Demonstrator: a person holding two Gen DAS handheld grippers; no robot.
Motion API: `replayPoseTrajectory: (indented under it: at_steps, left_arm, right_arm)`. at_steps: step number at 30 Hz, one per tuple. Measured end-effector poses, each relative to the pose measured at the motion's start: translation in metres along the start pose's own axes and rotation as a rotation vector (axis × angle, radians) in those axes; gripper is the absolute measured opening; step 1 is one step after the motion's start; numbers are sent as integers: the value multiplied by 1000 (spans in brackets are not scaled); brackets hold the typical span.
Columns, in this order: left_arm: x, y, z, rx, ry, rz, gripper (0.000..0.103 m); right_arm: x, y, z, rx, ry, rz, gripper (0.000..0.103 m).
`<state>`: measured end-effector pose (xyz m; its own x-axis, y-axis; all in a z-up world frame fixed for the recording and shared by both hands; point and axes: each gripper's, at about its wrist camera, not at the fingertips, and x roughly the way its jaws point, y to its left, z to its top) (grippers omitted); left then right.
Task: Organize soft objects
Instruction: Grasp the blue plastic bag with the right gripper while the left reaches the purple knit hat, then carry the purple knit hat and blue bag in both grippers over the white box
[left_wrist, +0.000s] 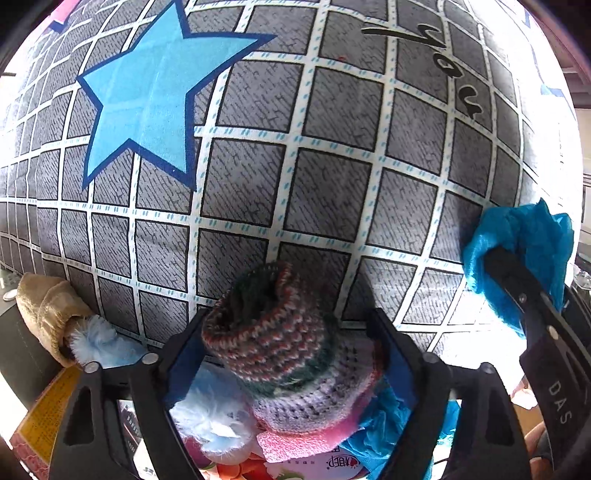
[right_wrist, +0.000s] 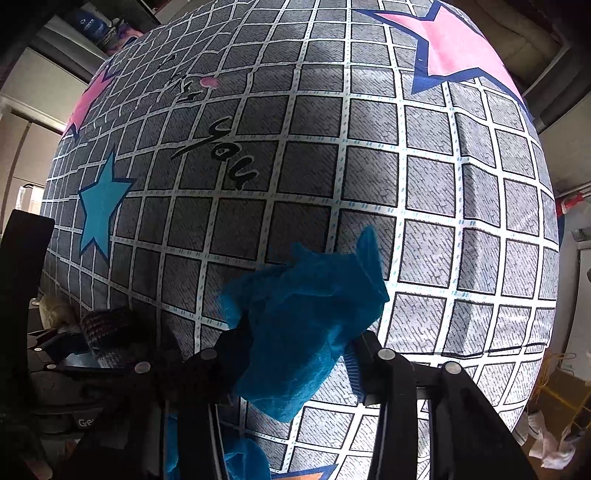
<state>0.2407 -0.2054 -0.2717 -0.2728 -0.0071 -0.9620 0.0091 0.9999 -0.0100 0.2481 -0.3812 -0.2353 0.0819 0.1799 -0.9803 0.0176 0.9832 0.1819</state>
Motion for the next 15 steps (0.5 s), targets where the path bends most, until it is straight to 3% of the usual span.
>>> replayPoseTrajectory:
  at_steps: [2,3,5,9,15]
  left_arm:
    - [-11,-5,-3,44,-46,-8,48]
    - [-16,-4,-4,52,-68,-38,42]
    - [-31,-2,-8,65,-129,-68,42]
    - [-62,-1,-24,135,-249,-22,42]
    - [-97,7,-56,204,-340,-1,42]
  right_arm:
    - [-5,0,4,16,-22,7,32]
    - [-9,0,6,25,-36,14,32]
    - [-19,-2,8,37,-56,31,32]
    - [-42,1,-5,48,-91,45,32]
    - [-70,7,-38,72,-108,60,32]
